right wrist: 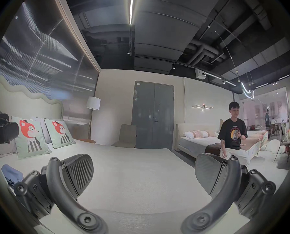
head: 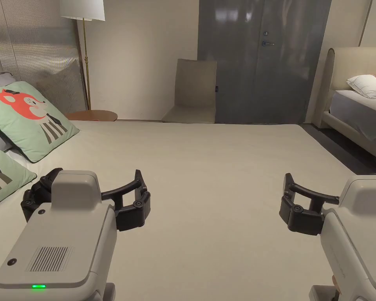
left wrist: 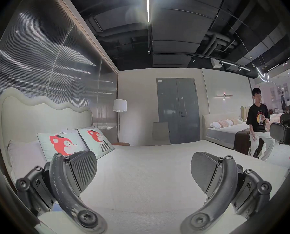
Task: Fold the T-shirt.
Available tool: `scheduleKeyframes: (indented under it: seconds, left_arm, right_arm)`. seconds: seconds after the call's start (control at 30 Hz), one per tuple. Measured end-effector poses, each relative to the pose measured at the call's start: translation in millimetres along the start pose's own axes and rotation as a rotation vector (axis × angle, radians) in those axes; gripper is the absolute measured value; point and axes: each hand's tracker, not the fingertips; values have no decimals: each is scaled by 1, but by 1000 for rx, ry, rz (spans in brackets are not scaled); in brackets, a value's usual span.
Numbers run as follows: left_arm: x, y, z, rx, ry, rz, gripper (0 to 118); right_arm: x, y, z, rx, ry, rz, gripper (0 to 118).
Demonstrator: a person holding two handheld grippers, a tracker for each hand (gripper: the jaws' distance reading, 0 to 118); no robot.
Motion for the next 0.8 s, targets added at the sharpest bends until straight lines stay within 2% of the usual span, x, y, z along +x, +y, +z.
scheduleKeyframes:
  seconds: [0.13, 0.27, 0.33, 0.4, 0.47, 0.57, 0.7, 0.8]
  left_arm:
    - [-1, 0, 0, 0, -1, -2, 111]
    - [-1, 1, 1, 0, 3, 1, 111]
    - [-2, 1, 1, 0, 3, 4, 111]
    - [-2, 1, 1, -1, 2, 2, 111]
    - [-2, 1, 1, -2, 4, -2, 111]
    - [-2, 2, 2, 0, 3, 2, 111]
    - [-3, 3, 2, -1, 5, 1, 111]
    - [-3, 3, 2, 0, 8, 4, 111]
  right_arm:
    - [-1, 2, -1, -15, 68, 18, 117]
    - [5, 4, -5, -74, 113, -94, 118]
    - [5, 5, -6, -72, 100, -79, 118]
    - [1, 7, -6, -67, 41, -14, 118]
    - [-2, 7, -3, -33, -18, 8, 118]
    - [1, 8, -1, -17, 18, -5, 118]
    - [-2, 12, -1, -9, -18, 3, 118]
    - [1, 15, 1, 0, 1, -42, 118]
